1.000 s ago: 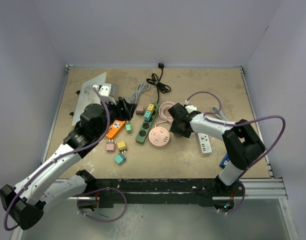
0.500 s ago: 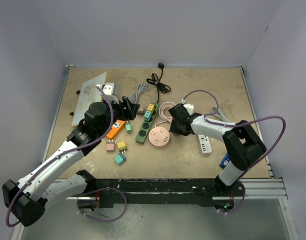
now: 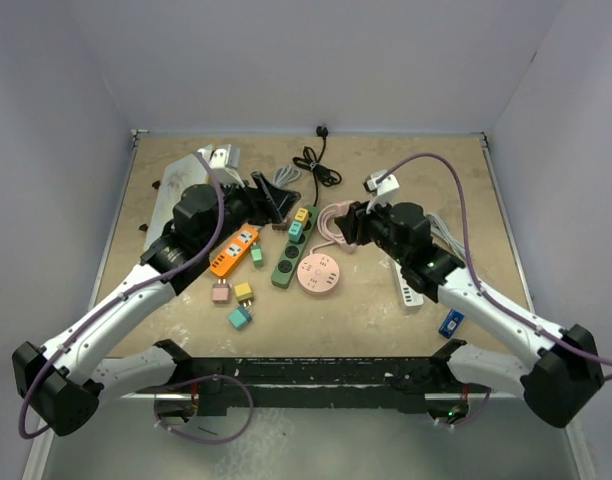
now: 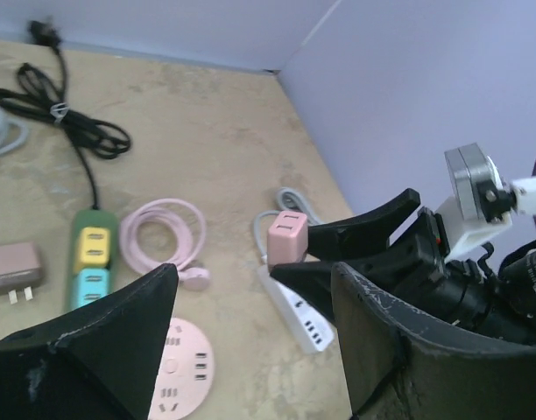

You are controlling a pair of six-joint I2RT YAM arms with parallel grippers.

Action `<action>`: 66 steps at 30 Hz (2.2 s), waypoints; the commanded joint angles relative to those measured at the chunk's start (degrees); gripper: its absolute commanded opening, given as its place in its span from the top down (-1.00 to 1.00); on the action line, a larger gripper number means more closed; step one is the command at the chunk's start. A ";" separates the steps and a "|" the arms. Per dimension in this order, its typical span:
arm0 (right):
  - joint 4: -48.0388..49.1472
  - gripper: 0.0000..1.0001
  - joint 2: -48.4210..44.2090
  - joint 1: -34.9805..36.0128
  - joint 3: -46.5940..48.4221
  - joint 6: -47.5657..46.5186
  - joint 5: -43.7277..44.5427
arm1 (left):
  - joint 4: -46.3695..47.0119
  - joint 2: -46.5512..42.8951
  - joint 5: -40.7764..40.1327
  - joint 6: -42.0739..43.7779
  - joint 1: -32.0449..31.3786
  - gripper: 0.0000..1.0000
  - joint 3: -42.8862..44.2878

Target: Insert the plug

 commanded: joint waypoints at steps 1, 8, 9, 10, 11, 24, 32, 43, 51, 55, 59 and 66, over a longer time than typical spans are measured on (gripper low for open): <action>13.34 0.12 -6.01 0.25 -2.37 -16.21 -15.68 | 3.95 4.06 12.11 -8.31 -0.16 -0.34 6.15; 16.90 0.14 -8.28 0.26 -4.19 -24.12 -28.90 | 0.88 9.75 26.57 -8.45 -0.16 -0.31 10.82; 17.26 0.14 -8.52 0.25 -4.34 -24.96 -31.00 | -0.08 10.42 29.15 -7.52 -0.16 -0.31 11.30; 17.47 0.15 -8.66 0.28 -4.42 -25.54 -32.38 | -2.05 11.16 30.72 -6.37 -0.16 -0.30 12.06; 17.56 0.15 -8.76 0.32 -4.53 -26.10 -33.47 | -4.15 11.89 31.36 -5.10 -0.16 -0.30 12.72; 12.15 0.17 -7.29 0.29 -2.20 -30.87 -37.39 | -11.37 17.01 35.89 -1.27 -0.16 0.06 13.56; 8.13 0.18 -4.63 0.30 0.32 -30.75 -37.04 | -13.66 18.54 37.81 0.59 -0.14 0.83 13.84; 8.15 -0.73 -6.76 0.26 -2.64 -19.47 -33.26 | -22.05 14.07 8.56 15.30 -0.14 1.00 14.14; 9.94 -0.70 -11.60 0.29 -7.96 7.60 -12.02 | -27.16 15.33 -1.35 19.93 -0.10 1.00 11.05; 2.92 -0.67 -9.63 0.25 -5.93 22.39 -3.46 | -26.03 17.02 2.49 20.84 -0.15 1.00 8.54; 0.95 -0.62 -7.42 0.27 -7.14 34.11 -0.37 | -23.12 19.47 4.90 20.45 -0.10 1.00 6.18; -1.45 -0.65 -2.90 0.13 -7.39 38.80 0.26 | -19.07 24.81 5.62 18.73 -0.25 1.00 4.39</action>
